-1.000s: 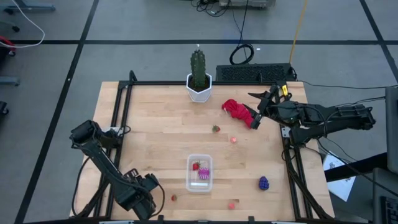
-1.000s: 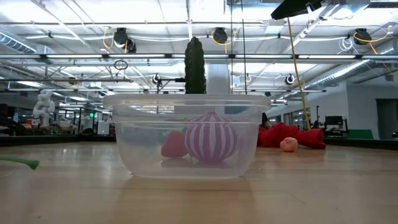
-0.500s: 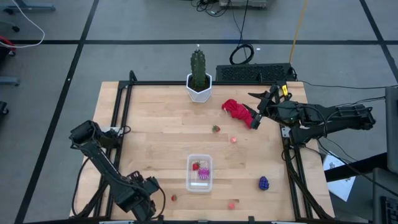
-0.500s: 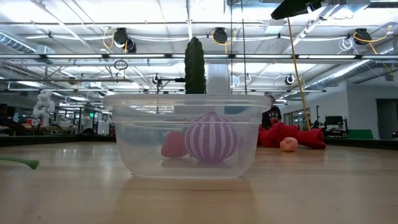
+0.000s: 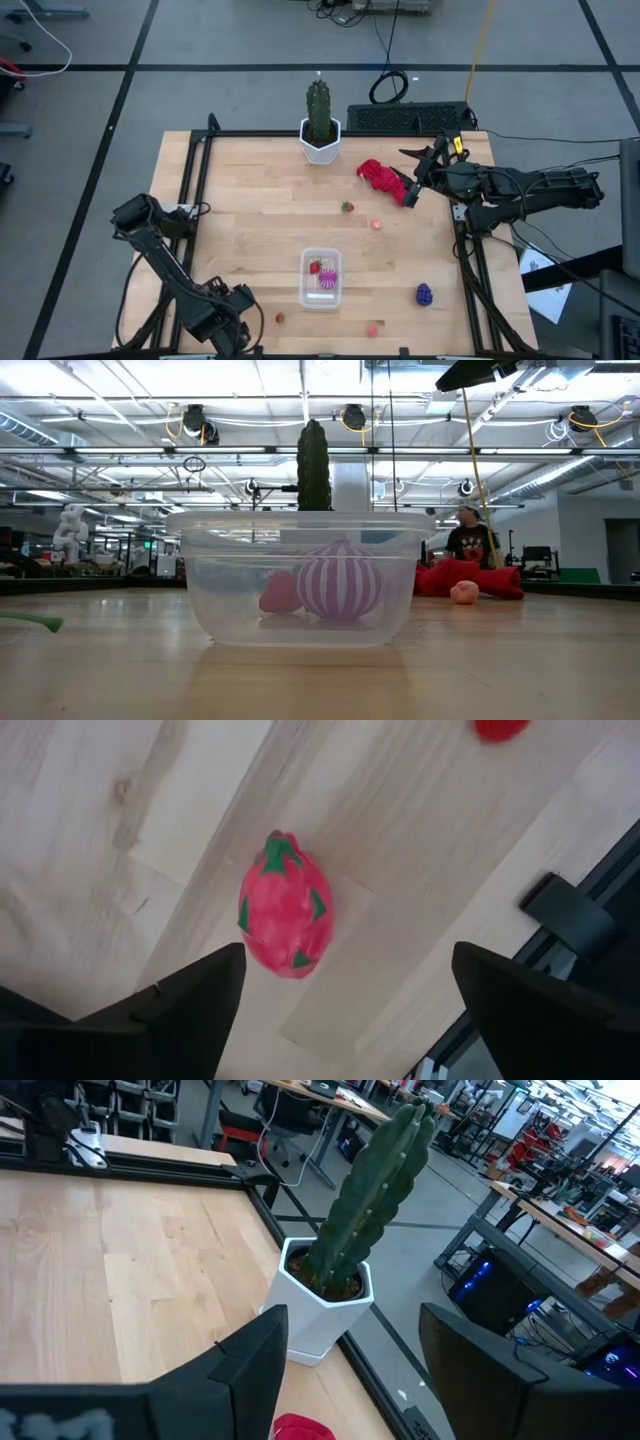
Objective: Pick and placing Produce into tupperware
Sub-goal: Put the dragonfruit into the transparent container
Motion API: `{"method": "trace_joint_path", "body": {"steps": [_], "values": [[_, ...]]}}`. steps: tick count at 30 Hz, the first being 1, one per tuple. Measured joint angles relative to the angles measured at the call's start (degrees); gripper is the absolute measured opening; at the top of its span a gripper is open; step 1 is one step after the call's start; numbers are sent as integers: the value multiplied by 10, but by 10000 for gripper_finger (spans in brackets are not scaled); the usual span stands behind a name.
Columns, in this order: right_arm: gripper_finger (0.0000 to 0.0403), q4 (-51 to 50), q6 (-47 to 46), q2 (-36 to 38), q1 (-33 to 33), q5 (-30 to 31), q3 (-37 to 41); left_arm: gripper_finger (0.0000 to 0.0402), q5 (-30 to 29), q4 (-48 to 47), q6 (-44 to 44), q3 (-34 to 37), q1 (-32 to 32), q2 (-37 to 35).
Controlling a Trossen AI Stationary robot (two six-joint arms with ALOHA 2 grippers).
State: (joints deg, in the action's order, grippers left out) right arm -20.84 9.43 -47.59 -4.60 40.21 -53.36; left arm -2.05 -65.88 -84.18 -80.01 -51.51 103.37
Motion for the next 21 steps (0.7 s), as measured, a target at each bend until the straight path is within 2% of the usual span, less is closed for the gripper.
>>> {"method": "trace_joint_path", "body": {"steps": [21], "values": [[219, 0, 0, 0, 0, 0, 0, 363, -35, -4, -35, 0, -13, 0]]}}
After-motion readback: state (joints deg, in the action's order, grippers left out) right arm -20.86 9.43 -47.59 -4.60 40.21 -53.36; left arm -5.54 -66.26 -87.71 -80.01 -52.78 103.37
